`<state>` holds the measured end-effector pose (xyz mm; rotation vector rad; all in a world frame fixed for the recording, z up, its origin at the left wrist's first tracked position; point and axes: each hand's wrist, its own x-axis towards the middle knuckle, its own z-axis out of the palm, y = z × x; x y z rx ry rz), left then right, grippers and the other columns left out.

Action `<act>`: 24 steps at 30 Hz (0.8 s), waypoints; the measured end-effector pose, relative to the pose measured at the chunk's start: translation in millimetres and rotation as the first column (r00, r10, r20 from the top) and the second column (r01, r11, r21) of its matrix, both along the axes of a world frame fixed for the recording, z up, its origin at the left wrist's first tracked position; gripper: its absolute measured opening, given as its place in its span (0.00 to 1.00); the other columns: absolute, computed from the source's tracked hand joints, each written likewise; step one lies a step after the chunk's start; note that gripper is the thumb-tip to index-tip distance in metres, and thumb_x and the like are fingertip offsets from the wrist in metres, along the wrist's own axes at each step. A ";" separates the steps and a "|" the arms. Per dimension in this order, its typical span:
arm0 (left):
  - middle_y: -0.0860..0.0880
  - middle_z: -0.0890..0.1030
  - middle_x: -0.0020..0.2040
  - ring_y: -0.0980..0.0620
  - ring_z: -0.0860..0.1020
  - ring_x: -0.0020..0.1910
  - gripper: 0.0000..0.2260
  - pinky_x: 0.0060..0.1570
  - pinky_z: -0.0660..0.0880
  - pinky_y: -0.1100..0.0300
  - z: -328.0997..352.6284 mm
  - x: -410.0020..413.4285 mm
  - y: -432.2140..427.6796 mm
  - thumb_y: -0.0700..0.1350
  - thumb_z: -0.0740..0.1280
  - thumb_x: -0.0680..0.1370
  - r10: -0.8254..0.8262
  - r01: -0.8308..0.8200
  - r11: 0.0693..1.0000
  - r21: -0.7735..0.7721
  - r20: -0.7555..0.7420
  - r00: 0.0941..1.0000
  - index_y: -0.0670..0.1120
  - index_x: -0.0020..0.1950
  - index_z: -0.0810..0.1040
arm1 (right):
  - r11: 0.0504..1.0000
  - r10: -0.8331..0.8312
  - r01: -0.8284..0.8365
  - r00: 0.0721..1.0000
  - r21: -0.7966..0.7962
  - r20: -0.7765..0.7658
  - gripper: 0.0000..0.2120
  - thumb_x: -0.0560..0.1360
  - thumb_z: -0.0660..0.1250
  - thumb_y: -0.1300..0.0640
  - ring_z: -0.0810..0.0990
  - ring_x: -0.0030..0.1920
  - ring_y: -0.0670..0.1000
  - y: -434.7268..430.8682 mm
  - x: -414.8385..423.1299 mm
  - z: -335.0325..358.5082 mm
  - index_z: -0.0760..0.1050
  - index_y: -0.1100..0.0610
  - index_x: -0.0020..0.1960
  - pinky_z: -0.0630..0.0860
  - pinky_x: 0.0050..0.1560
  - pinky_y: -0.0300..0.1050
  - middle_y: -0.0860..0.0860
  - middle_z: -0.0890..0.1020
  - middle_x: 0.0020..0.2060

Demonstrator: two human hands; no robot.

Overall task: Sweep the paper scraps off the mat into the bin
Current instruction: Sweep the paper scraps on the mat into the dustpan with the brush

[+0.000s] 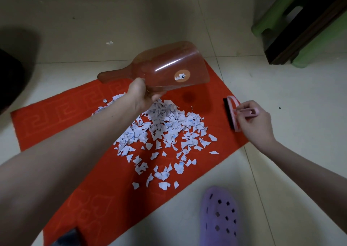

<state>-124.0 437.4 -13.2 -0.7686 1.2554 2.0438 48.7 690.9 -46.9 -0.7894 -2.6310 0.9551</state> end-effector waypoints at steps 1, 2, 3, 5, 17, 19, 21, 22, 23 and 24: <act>0.40 0.81 0.46 0.43 0.82 0.42 0.14 0.37 0.82 0.51 0.5 -0.2 -0.3 0.40 0.50 0.83 0.002 -0.002 1.000 0.004 -0.003 1.000 0.39 0.61 0.72 | 0.998 0.003 -0.007 0.998 0.059 0.068 0.05 0.76 0.61 0.58 0.79 0.35 0.56 1.0 3.6 -2.1 0.75 0.51 0.46 0.76 0.35 0.51 0.52 0.81 0.36; 0.40 0.81 0.47 0.43 0.82 0.43 0.14 0.38 0.82 0.50 1.1 -0.3 -0.7 0.40 0.49 0.83 0.002 -0.002 1.000 0.007 -0.007 1.000 0.39 0.62 0.71 | 0.996 0.003 -0.014 0.993 0.093 0.121 0.05 0.76 0.61 0.58 0.79 0.35 0.56 1.1 6.3 -4.7 0.75 0.51 0.47 0.75 0.34 0.49 0.52 0.80 0.36; 0.39 0.81 0.48 0.43 0.82 0.43 0.15 0.39 0.82 0.50 1.4 -0.5 -1.2 0.40 0.49 0.83 0.001 0.000 1.000 0.006 -0.009 1.000 0.39 0.63 0.71 | 0.994 0.005 -0.023 0.987 0.110 0.158 0.05 0.76 0.61 0.58 0.78 0.35 0.56 -0.6 8.3 -5.7 0.75 0.50 0.47 0.73 0.34 0.47 0.52 0.80 0.35; 0.39 0.81 0.49 0.43 0.82 0.44 0.16 0.39 0.82 0.50 1.5 -1.0 -2.0 0.40 0.49 0.82 -0.004 0.004 1.000 -0.002 -0.013 1.000 0.39 0.64 0.72 | 0.992 0.046 -0.068 0.980 0.107 0.195 0.04 0.74 0.63 0.58 0.78 0.35 0.55 -9.0 9.9 -5.8 0.75 0.50 0.46 0.72 0.34 0.45 0.50 0.79 0.34; 0.39 0.82 0.54 0.42 0.83 0.48 0.17 0.40 0.82 0.50 -1.6 -0.1 -6.1 0.40 0.50 0.82 0.000 0.000 1.000 -0.008 0.000 1.000 0.38 0.65 0.72 | 0.977 0.112 -0.126 0.990 -0.173 -0.089 0.10 0.71 0.65 0.64 0.81 0.34 0.45 -42.6 -17.5 18.2 0.76 0.48 0.40 0.77 0.38 0.44 0.44 0.81 0.33; 0.39 0.82 0.53 0.42 0.83 0.46 0.16 0.38 0.82 0.51 -1.7 0.5 -7.0 0.39 0.50 0.82 0.005 -0.005 1.000 0.002 0.005 1.000 0.38 0.64 0.72 | 0.989 0.076 -0.081 0.996 -0.127 -0.044 0.06 0.70 0.64 0.60 0.82 0.36 0.52 -30.8 -22.2 18.3 0.76 0.50 0.40 0.79 0.40 0.50 0.47 0.82 0.34; 0.39 0.81 0.52 0.43 0.82 0.46 0.15 0.36 0.82 0.52 -0.9 0.7 -6.6 0.39 0.50 0.82 0.011 -0.011 1.000 0.012 0.005 1.000 0.39 0.62 0.72 | 0.997 0.062 -0.061 0.998 -0.053 0.021 0.05 0.70 0.62 0.55 0.81 0.35 0.55 -24.3 -25.9 12.1 0.76 0.51 0.42 0.78 0.40 0.53 0.52 0.82 0.34; 0.39 0.81 0.52 0.43 0.82 0.47 0.14 0.37 0.82 0.51 -1.1 0.7 -6.2 0.39 0.50 0.82 0.014 -0.014 1.000 0.014 0.007 1.000 0.39 0.60 0.73 | 0.998 0.068 -0.068 0.996 -0.008 0.057 0.05 0.72 0.61 0.55 0.79 0.33 0.56 -24.6 -27.2 8.0 0.76 0.52 0.42 0.78 0.39 0.53 0.53 0.81 0.32; 0.39 0.81 0.52 0.42 0.82 0.48 0.14 0.40 0.82 0.51 -1.2 0.8 -5.4 0.39 0.50 0.82 0.016 -0.016 1.000 0.014 0.010 1.000 0.39 0.59 0.73 | 0.996 0.087 -0.089 0.992 0.024 0.088 0.04 0.73 0.62 0.56 0.78 0.32 0.56 -27.2 -28.3 3.7 0.76 0.52 0.43 0.77 0.37 0.52 0.53 0.80 0.31; 0.39 0.81 0.51 0.42 0.82 0.49 0.14 0.43 0.82 0.51 -1.8 1.1 -4.6 0.39 0.50 0.82 0.013 -0.013 1.000 0.011 0.012 1.000 0.39 0.58 0.73 | 0.992 0.117 -0.122 0.986 0.039 0.120 0.04 0.74 0.63 0.58 0.77 0.31 0.55 -31.8 -29.0 0.2 0.76 0.52 0.43 0.75 0.35 0.50 0.53 0.79 0.30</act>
